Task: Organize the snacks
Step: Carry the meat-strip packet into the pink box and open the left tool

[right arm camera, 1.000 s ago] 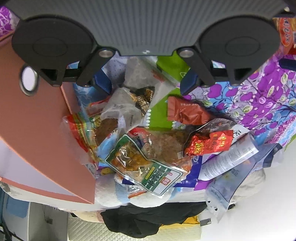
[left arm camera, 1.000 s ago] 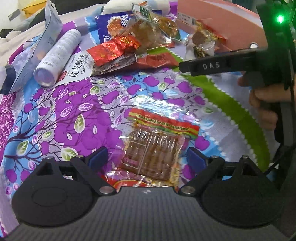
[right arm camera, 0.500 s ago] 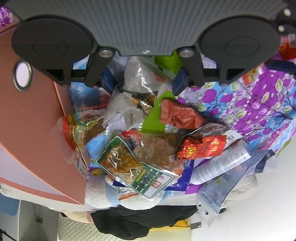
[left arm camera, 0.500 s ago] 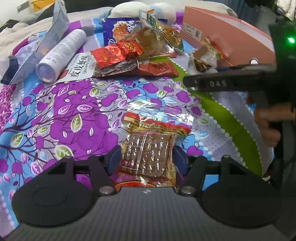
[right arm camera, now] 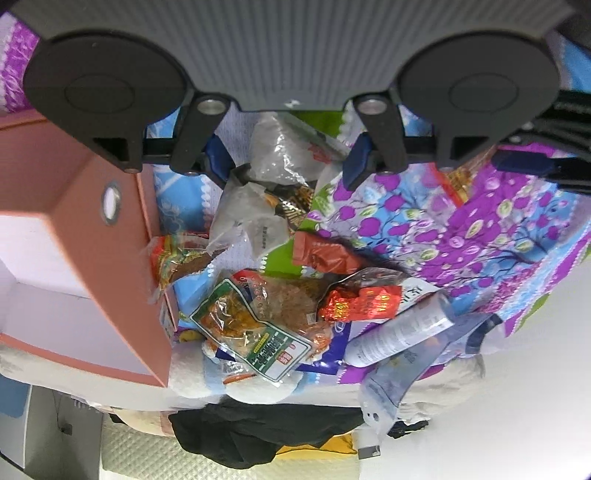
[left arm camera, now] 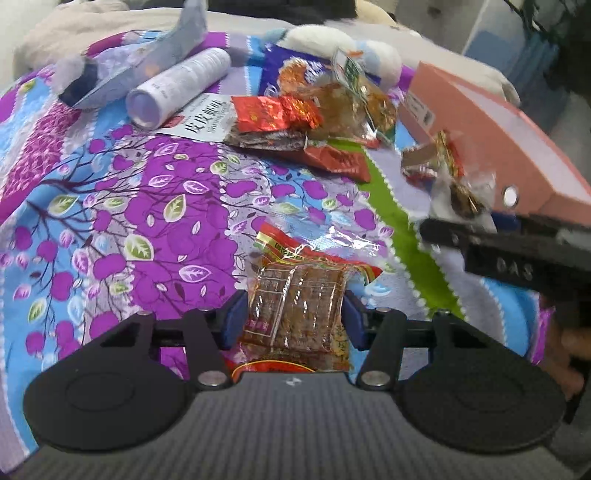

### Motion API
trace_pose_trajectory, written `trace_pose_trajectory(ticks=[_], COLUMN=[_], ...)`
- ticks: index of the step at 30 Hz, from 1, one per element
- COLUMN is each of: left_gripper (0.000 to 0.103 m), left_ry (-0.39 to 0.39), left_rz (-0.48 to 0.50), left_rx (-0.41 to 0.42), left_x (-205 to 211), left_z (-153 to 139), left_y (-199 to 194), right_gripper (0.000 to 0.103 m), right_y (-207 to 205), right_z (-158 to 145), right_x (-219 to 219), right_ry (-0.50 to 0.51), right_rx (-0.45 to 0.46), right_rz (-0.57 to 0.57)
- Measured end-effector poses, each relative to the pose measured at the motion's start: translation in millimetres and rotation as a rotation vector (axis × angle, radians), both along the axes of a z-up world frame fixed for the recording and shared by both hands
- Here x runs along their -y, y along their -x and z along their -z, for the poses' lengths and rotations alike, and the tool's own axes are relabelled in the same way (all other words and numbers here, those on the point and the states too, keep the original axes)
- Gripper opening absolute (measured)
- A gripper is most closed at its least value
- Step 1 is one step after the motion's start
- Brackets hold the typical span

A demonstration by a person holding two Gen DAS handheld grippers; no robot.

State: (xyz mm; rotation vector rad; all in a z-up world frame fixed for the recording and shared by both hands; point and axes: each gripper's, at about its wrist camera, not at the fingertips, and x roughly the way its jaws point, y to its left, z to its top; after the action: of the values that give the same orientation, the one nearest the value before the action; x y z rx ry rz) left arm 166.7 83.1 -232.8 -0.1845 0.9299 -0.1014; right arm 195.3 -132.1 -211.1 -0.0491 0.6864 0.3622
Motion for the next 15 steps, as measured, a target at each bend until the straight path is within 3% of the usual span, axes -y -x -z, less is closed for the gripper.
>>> trace_pose_trajectory(ticks=[6,15], left_gripper=[0.06,0.06], left_ry=[0.057,0.076], left_rz=[-0.1,-0.085], left_rx=[0.025,0.083], left_x=[0,26], left_z=[-24,-72], left_y=[8,1], right_gripper=[0.066,0.066], right_y=[20,30], right_z=[-19,-62], right_x=[12,29], right_ry=[-0.009,-0.029], right_rx=[-0.003,0.048], right_rz=[0.0,0.011])
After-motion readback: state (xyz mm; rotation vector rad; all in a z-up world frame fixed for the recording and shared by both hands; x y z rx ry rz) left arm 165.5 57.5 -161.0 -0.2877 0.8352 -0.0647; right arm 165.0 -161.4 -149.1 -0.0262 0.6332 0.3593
